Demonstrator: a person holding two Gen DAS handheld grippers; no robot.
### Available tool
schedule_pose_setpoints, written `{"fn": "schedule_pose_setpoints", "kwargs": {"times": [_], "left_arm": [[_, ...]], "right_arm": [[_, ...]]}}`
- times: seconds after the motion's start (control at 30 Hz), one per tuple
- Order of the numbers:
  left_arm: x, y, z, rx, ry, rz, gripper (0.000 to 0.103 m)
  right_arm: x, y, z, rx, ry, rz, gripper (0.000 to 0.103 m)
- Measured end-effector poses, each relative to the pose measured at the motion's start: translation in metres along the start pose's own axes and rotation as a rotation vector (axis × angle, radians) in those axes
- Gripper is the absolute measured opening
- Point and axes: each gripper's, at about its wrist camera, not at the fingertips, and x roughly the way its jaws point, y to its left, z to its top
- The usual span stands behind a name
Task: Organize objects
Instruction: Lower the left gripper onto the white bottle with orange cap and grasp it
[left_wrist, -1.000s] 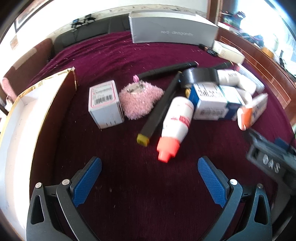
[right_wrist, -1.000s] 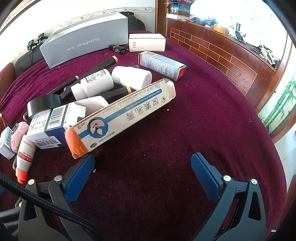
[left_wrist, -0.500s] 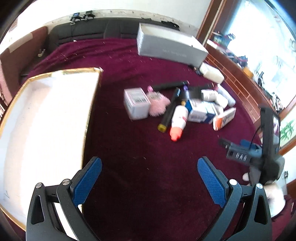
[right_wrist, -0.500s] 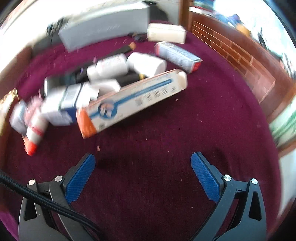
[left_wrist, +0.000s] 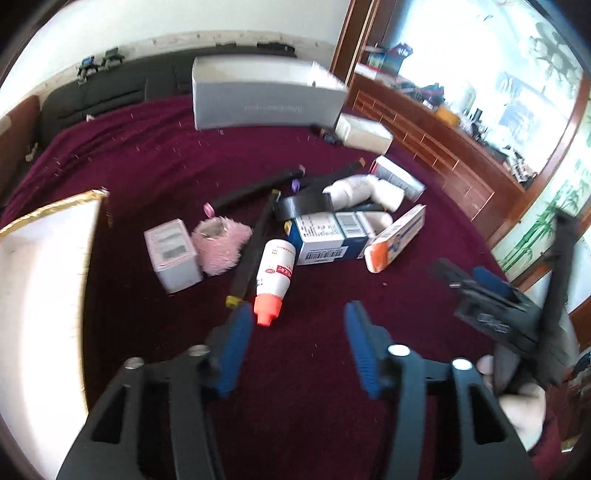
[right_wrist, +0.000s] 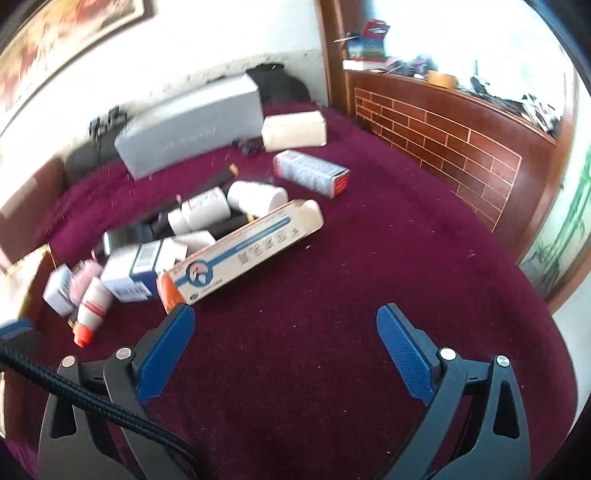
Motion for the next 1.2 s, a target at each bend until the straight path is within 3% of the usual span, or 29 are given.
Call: {"fn": "schedule_pose_setpoints", "kwargs": {"times": [0.33, 0.7, 0.93, 1.1, 1.2], "left_arm": [[0.041, -0.009, 0.017, 0.060, 0.044, -0.013, 0.015], [0.044, -0.005, 0.030, 0.049, 0.004, 0.073, 0.015], [0.044, -0.003, 0.028, 0.108, -0.019, 0.143, 0.017], [0.057, -0.008, 0.026, 0.144, 0.016, 0.165, 0.021], [0.064, -0.010, 0.024, 0.141, 0.056, 0.138, 0.021]], "right_arm": [[0.001, -0.014, 0.003, 0.081, 0.015, 0.076, 0.100], [0.005, -0.025, 0.001, 0.145, 0.047, 0.134, 0.100], [0.006, -0.024, 0.001, 0.144, 0.055, 0.143, 0.100], [0.008, -0.024, 0.001, 0.144, 0.061, 0.141, 0.100], [0.008, -0.024, 0.001, 0.144, 0.064, 0.140, 0.100]]}}
